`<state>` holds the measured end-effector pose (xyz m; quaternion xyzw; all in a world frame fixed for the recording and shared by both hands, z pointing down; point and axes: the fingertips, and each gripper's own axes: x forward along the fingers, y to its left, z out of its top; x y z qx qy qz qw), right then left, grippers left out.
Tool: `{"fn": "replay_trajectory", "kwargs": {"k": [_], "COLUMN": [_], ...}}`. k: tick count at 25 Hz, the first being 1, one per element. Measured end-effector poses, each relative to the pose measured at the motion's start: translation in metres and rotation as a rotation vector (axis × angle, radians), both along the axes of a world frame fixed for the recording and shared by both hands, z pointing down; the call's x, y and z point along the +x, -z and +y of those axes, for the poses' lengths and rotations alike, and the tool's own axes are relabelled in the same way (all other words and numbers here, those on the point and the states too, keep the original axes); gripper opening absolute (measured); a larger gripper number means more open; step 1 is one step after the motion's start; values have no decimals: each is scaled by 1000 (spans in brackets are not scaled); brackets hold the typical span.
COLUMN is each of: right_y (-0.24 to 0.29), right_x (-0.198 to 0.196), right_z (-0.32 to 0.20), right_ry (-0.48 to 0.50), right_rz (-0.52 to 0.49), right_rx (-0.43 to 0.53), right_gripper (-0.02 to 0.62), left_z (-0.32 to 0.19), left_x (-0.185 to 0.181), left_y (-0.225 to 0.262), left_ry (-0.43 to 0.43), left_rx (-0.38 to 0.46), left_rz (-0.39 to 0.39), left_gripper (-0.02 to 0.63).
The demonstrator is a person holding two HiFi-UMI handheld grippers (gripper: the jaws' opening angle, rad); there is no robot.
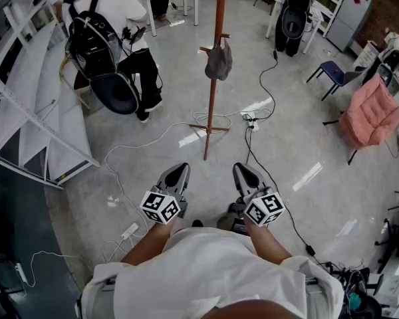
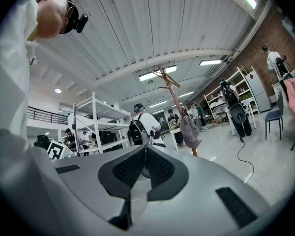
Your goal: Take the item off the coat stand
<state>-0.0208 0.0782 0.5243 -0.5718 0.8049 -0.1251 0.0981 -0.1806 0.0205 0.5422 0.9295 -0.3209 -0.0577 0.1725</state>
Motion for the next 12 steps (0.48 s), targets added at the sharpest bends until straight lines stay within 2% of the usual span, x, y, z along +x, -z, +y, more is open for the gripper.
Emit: {"fn": "replay_trajectory", "kwargs": {"k": [3,6,8,10,12], "right_y": [5,1,-3,-3,2], "right_x": [-6,0,8,11,6], "right_z": [2,2,3,5,6], "right_ry": [-3,-22,-38,-46,-47], "right_rz": [-36,-148,-160,-169,-188], "right_rx": [9,-25,-50,-54,-38], "right_gripper": [26,26,26,26,26], "left_z": [3,20,32,35,26], "left_x": [-5,7,18,21,12], "left_y": [4,23,38,40,25], "left_ry": [-15,-156,-241,-247,-191], "left_rx": [-1,36,57,63,32], "left_rz": [28,125,165,141,98], "left_gripper": [12,12,12,12,12]}}
